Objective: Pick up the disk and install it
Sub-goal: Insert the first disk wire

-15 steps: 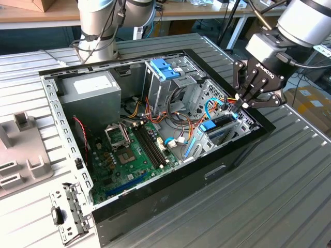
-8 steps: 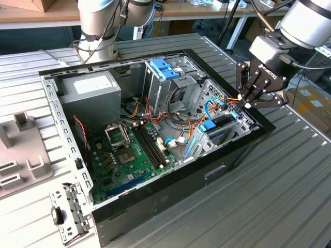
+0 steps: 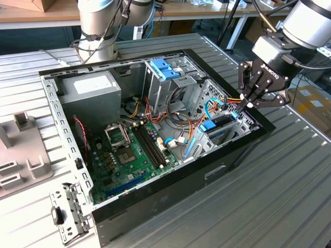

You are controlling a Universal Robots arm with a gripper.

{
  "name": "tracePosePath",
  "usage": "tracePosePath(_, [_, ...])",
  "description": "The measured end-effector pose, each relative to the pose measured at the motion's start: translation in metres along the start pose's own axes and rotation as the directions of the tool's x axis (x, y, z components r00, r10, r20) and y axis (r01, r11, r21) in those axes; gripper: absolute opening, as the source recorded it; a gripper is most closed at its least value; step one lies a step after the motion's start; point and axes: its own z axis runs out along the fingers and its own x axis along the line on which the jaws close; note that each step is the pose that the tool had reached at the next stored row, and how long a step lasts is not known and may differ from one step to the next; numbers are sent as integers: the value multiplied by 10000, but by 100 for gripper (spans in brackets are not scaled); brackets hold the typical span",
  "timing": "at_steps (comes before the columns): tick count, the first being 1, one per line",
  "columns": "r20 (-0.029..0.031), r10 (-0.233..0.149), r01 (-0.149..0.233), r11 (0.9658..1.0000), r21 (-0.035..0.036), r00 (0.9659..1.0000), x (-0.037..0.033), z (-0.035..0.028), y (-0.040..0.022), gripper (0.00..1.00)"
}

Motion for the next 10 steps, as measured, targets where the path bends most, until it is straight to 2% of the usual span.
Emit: tracePosePath(10, [-2, -16, 16, 10000, 0, 10000, 0, 0, -1, 11])
